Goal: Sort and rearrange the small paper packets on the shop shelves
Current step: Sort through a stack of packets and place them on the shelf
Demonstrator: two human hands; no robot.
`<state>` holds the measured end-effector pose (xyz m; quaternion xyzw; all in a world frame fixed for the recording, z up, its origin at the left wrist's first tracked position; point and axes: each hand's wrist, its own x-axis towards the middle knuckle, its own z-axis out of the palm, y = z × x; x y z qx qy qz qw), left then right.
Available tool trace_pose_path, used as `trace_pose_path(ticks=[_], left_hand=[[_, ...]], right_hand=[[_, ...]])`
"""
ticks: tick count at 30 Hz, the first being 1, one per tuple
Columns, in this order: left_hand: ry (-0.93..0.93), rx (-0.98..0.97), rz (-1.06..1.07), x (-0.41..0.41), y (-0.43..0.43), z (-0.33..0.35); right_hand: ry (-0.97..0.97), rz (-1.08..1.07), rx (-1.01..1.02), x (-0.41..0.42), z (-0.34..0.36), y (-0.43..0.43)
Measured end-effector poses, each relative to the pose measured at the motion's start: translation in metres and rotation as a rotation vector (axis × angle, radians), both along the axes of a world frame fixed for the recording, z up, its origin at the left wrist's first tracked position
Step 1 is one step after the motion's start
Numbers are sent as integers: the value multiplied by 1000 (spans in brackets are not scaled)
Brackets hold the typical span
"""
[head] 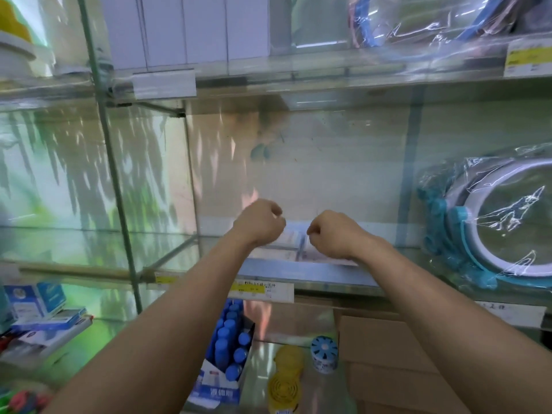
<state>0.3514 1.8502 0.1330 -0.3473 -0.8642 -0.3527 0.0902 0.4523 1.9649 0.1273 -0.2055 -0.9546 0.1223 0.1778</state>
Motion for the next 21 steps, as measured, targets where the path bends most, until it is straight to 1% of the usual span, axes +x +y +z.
trace_pose_path(ticks=[2, 4, 5, 7, 9, 11, 16, 21], left_hand=[[-9, 249, 69, 7, -10, 4], [-52, 449, 139, 15, -24, 5], [-82, 518, 153, 18, -30, 6], [-131, 599, 183, 23, -48, 0], [-150, 630, 237, 25, -68, -7], [-162, 616, 318, 24, -89, -18], [-171, 564, 473, 17, -142, -43], [-200, 480, 607, 1, -198, -56]], right_hand=[[121, 68, -82, 3, 7, -15], [263, 130, -167, 2, 7, -31], [332, 153, -209, 2, 7, -40], [404, 211, -326, 2, 4, -65], [437, 283, -424, -1, -1, -87], [415, 342, -462, -6, -6, -109], [332, 498, -433, -23, -20, -155], [227, 579, -363, -44, -32, -199]])
